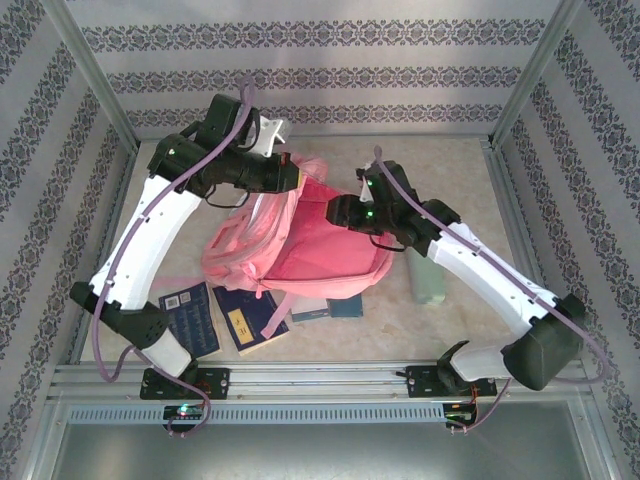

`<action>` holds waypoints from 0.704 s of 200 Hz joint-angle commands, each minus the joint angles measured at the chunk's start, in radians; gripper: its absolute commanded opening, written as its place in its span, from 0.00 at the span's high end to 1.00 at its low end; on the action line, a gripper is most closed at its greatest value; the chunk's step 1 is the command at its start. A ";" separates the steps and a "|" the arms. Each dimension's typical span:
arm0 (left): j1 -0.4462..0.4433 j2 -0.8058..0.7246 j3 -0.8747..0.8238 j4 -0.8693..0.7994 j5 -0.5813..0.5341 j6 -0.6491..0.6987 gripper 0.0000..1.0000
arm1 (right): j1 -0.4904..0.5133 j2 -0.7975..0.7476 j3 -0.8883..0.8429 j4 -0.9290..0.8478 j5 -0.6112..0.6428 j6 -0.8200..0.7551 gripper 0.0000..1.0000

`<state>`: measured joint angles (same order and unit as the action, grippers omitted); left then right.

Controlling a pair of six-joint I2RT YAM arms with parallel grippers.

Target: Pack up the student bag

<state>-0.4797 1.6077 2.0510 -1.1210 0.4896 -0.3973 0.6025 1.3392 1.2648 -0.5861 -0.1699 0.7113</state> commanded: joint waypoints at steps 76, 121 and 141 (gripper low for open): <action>0.120 -0.137 -0.038 0.300 -0.127 -0.105 1.00 | -0.126 -0.219 0.001 -0.393 0.168 -0.095 0.37; 0.151 -0.155 -0.071 0.336 -0.141 -0.101 1.00 | -0.181 -0.233 0.014 -0.489 0.239 -0.103 0.27; 0.153 -0.155 -0.100 0.375 -0.107 -0.124 1.00 | -0.246 -0.220 -0.037 -0.521 0.227 -0.124 0.13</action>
<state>-0.3393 1.5070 1.9617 -0.9424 0.3592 -0.4904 0.4213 1.1095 1.2682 -1.0191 0.0185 0.6155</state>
